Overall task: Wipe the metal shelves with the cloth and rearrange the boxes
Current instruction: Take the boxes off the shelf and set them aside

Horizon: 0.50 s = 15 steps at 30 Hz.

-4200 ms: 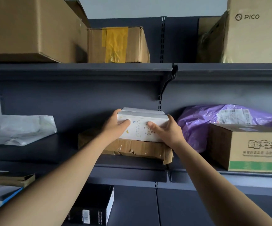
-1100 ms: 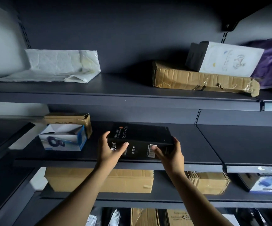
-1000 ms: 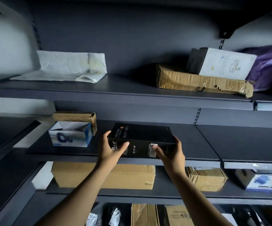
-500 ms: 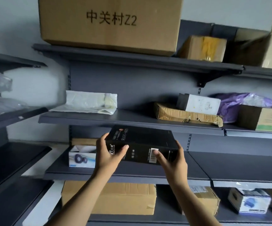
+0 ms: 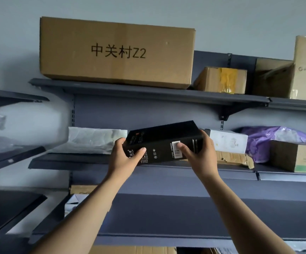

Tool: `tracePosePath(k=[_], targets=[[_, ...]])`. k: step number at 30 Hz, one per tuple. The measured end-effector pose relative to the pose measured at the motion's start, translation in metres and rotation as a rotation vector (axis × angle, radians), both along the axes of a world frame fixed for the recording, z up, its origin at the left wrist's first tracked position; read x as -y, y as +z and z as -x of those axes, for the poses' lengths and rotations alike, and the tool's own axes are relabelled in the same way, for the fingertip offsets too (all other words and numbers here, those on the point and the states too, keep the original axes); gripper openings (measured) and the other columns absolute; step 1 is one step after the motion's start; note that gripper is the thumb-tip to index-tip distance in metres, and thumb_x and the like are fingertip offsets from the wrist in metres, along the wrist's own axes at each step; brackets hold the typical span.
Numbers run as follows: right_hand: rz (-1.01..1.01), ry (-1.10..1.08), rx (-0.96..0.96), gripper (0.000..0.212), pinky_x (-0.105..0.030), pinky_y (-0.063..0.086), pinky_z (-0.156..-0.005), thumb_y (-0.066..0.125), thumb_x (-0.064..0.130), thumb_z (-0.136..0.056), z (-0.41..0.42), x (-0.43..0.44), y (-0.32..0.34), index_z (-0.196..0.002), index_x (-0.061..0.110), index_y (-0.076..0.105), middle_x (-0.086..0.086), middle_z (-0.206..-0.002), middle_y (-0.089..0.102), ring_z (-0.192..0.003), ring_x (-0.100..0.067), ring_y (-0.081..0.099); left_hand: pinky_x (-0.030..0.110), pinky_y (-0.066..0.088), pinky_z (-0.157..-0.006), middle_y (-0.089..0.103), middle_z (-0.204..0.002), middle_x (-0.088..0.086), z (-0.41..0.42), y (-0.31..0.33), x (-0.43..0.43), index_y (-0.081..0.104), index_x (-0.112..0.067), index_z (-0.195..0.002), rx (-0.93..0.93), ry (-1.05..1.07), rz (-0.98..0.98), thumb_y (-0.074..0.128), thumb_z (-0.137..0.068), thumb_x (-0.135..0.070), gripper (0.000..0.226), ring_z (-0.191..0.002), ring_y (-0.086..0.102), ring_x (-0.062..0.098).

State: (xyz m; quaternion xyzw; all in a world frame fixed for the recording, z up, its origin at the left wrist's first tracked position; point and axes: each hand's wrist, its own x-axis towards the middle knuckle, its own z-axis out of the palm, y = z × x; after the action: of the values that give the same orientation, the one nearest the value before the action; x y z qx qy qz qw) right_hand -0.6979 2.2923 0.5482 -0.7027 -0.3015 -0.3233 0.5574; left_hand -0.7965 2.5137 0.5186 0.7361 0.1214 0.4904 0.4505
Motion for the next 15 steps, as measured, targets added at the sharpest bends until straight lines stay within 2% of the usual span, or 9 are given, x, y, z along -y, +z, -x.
tracePosePath(k=[3, 5, 10, 15], targets=[[0.033, 0.007, 0.017, 0.063, -0.04, 0.05, -0.097, 0.085, 0.041, -0.079, -0.035, -0.007, 0.016, -0.132, 0.023, 0.056, 0.004, -0.117, 0.063, -0.117, -0.021, 0.059, 0.026, 0.04, -0.087, 0.06, -0.122, -0.003, -0.03, 0.009, -0.005, 0.048, -0.02, -0.136, -0.064, 0.032, -0.012, 0.078, -0.082, -0.046, 0.067, -0.108, 0.055, 0.015], [0.059, 0.018, -0.011, 0.058, -0.034, 0.049, -0.092, 0.084, 0.037, -0.081, -0.055, -0.012, 0.02, -0.13, 0.022, 0.056, 0.007, -0.112, 0.063, -0.113, -0.02, 0.061, 0.027, 0.042, -0.084, 0.062, -0.118, -0.003, -0.049, 0.012, -0.008, 0.049, -0.019, -0.135, -0.101, 0.058, 0.003, 0.077, -0.083, -0.048, 0.065, -0.106, 0.059, 0.019], [0.103, 0.035, -0.056, 0.064, -0.025, 0.043, -0.09, 0.082, 0.035, -0.084, -0.105, -0.029, 0.022, -0.137, 0.019, 0.051, 0.007, -0.117, 0.064, -0.114, -0.019, 0.061, 0.03, 0.047, -0.076, 0.069, -0.106, 0.001, -0.093, 0.01, -0.021, 0.055, -0.018, -0.123, -0.201, 0.103, -0.029, 0.075, -0.084, -0.05, 0.054, -0.098, 0.066, 0.023], [0.134, 0.051, -0.069, 0.069, -0.025, 0.041, -0.092, 0.081, 0.035, -0.085, -0.139, -0.04, 0.02, -0.144, 0.016, 0.047, -0.003, -0.128, 0.065, -0.12, -0.022, 0.059, 0.033, 0.051, -0.084, 0.068, -0.113, 0.003, -0.119, 0.005, -0.03, 0.056, -0.016, -0.123, -0.241, 0.147, -0.056, 0.079, -0.081, -0.046, 0.056, -0.104, 0.064, 0.025]])
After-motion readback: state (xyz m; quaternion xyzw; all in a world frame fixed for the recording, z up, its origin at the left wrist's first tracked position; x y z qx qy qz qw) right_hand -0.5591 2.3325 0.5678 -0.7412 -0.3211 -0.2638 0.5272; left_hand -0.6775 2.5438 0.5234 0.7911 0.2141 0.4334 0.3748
